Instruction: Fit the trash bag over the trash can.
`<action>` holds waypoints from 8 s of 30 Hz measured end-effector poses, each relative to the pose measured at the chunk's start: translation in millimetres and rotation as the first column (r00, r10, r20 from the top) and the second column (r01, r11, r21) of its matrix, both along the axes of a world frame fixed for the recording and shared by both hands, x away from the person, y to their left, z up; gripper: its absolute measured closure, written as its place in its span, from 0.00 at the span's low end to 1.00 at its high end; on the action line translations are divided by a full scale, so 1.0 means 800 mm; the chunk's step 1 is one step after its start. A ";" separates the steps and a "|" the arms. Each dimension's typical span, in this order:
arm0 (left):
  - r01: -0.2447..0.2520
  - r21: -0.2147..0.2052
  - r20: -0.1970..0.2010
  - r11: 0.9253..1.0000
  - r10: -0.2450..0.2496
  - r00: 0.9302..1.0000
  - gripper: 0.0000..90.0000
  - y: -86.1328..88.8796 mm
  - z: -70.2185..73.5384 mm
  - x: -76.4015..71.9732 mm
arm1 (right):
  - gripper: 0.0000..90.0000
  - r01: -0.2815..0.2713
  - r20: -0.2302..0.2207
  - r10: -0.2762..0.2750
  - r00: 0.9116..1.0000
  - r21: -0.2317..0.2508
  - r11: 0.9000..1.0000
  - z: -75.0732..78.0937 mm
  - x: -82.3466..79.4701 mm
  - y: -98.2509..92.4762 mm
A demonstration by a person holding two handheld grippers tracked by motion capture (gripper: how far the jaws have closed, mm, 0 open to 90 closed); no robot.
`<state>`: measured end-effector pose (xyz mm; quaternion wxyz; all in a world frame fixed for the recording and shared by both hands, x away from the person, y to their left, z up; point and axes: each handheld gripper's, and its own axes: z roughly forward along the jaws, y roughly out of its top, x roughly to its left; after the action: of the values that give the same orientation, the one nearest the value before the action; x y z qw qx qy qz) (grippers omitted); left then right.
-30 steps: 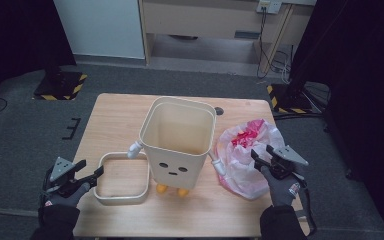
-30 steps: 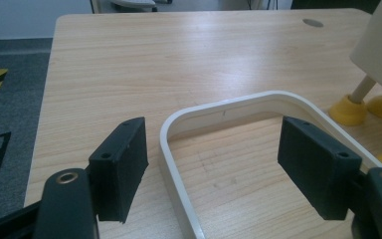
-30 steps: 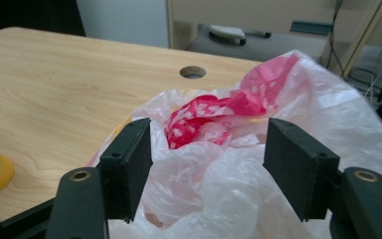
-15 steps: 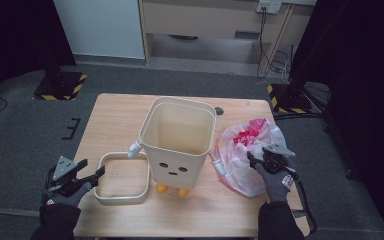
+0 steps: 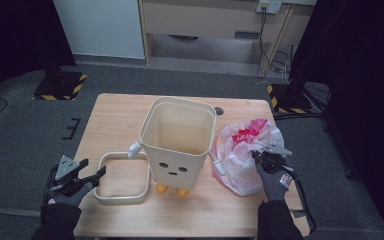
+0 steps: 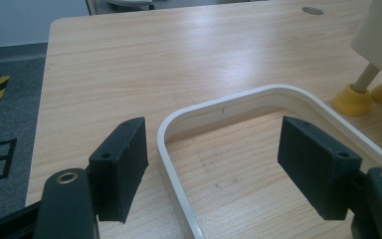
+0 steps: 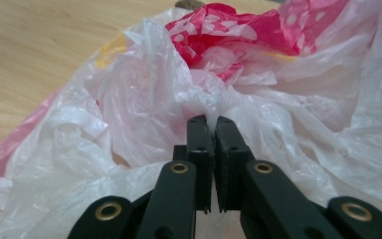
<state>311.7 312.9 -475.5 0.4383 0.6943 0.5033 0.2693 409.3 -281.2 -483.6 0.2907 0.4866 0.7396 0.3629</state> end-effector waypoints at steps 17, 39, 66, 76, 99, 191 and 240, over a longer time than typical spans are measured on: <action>-0.001 -0.008 0.003 1.000 0.001 1.000 0.30 0.000 0.000 0.000 | 0.97 -0.004 0.216 -0.026 0.976 0.135 0.991 0.078 -0.022 0.001; -0.001 -0.010 0.007 1.000 0.001 1.000 0.30 0.001 0.000 0.001 | 0.97 -0.031 0.550 -0.104 0.829 0.231 0.972 0.230 -0.083 -0.010; -0.007 -0.006 0.015 1.000 0.007 1.000 0.31 0.001 0.000 0.001 | 0.97 -0.182 0.758 -0.049 0.651 0.218 0.959 0.341 -0.193 0.066; -0.007 -0.005 0.019 1.000 0.007 1.000 0.31 0.002 0.001 0.001 | 0.97 -0.273 0.753 0.006 0.658 0.231 0.934 0.336 -0.202 0.115; -0.012 -0.012 0.051 1.000 0.013 0.999 0.31 0.003 0.004 0.000 | 0.94 -0.386 0.649 0.133 0.749 0.264 0.884 0.277 -0.164 0.204; -0.013 -0.047 0.112 0.999 0.018 0.994 0.34 -0.001 0.016 -0.004 | 0.63 -0.640 0.488 0.473 0.734 0.263 0.722 0.270 -0.069 0.180; -0.003 -0.041 0.102 0.999 0.007 0.995 0.34 -0.002 0.014 -0.003 | 0.62 -0.644 0.243 0.604 0.759 0.149 0.750 0.235 -0.040 0.242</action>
<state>309.5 311.5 -464.3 0.4767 0.6694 0.4873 0.2953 377.4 -87.4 -295.4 0.1609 0.2052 0.7848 0.5622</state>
